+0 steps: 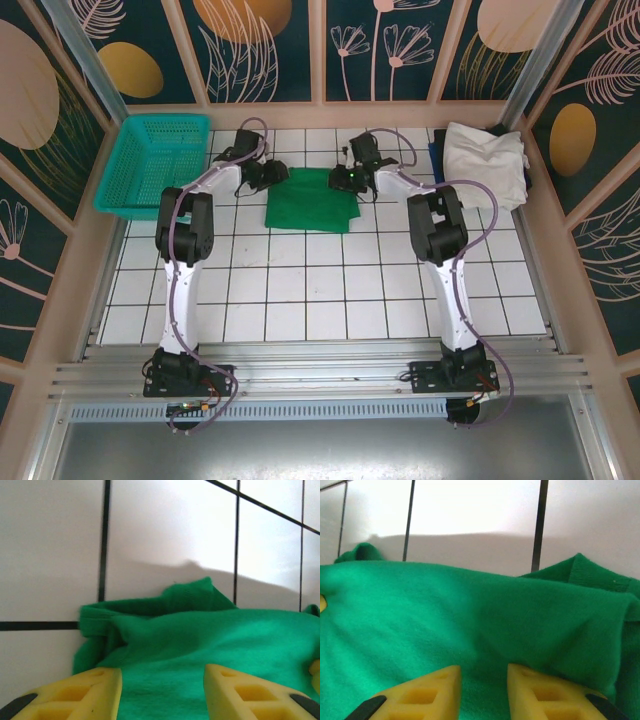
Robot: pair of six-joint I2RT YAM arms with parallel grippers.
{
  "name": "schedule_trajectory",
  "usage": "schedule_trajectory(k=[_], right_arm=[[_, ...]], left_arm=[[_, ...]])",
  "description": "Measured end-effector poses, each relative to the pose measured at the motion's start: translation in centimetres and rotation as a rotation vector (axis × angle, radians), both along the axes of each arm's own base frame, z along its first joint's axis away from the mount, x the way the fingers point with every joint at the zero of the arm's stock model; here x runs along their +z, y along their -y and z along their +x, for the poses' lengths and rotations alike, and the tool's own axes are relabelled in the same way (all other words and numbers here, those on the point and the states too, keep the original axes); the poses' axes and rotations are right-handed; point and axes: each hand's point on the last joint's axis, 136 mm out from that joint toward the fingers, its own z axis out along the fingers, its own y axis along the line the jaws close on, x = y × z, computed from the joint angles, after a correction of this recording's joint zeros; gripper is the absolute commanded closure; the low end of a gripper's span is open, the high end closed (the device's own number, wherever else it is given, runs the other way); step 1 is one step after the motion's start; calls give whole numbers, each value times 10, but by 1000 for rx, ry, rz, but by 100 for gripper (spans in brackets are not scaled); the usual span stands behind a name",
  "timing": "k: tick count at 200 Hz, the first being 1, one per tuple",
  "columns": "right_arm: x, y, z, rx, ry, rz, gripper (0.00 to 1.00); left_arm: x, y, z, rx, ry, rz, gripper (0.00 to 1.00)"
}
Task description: Fold and stack the t-shirts
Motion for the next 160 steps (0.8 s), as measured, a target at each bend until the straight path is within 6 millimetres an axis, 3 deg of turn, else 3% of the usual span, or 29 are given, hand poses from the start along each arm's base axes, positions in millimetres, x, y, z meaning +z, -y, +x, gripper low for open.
schedule_trajectory(k=[29,55,81,104,116,130,144,160], right_arm=[[-4,8,-27,-3,2,1,72],[-5,11,-97,31,-26,-2,72],[-5,-1,-190,106,-94,-11,67],[5,8,-246,117,-137,-29,57],[19,25,-251,72,-117,-42,54],[39,44,-242,7,-66,-40,48],[54,58,-224,-48,-15,-25,46],[54,65,-206,-74,0,-42,44]], left_arm=[[0,-6,2,10,1,1,47],[7,6,9,-24,17,-29,48],[14,59,24,-142,79,-69,49],[9,119,-4,-272,56,-112,48],[9,146,-21,-331,42,-133,48],[9,163,-33,-371,34,-146,46],[10,163,-40,-375,23,-139,44],[17,147,-44,-346,18,-112,40]])
